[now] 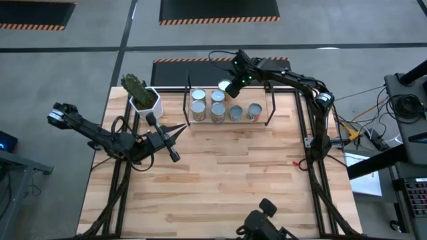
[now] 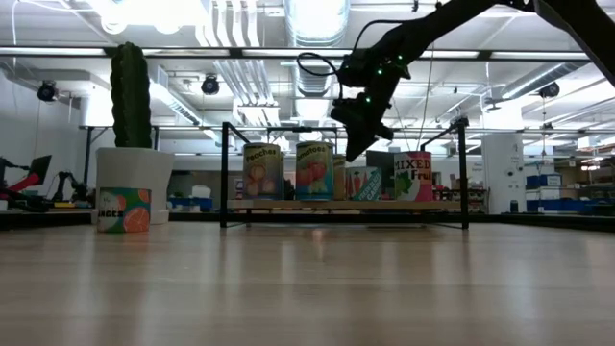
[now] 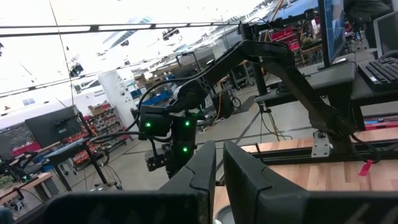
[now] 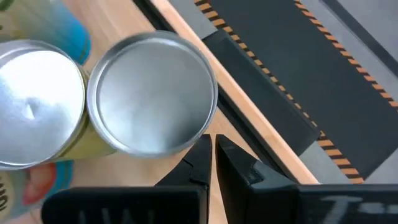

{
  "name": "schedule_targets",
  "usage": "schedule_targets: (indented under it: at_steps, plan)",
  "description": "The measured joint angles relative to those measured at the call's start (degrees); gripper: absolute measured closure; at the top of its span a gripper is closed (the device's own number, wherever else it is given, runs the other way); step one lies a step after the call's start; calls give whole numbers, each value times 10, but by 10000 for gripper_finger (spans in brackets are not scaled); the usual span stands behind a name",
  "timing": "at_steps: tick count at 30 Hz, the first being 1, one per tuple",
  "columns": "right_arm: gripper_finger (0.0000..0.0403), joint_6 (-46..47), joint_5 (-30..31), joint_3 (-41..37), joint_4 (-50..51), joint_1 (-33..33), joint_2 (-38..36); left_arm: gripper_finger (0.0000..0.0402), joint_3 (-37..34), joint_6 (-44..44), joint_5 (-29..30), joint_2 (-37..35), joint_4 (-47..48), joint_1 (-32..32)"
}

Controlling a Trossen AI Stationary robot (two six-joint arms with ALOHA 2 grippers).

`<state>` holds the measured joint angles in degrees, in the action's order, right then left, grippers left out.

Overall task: Pick and place cans onto a shelf
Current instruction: Put the canned pineapple on the shelf

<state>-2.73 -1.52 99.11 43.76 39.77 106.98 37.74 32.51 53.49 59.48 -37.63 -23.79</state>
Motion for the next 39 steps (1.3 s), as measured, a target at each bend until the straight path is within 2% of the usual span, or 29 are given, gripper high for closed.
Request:
schedule_targets:
  at_steps: [7,19,29,39]
  plan:
    - [390,0,34,0,9,14,0,388,0,0,0,0,0,0]
    - [390,15,-4,0,-44,-8,0,388,0,0,0,0,0,0]
    - [390,13,16,-1,-6,0,-2,388,0,0,0,0,2,0]
    - [390,22,-15,-40,-102,-4,0,388,0,0,0,0,3,0]
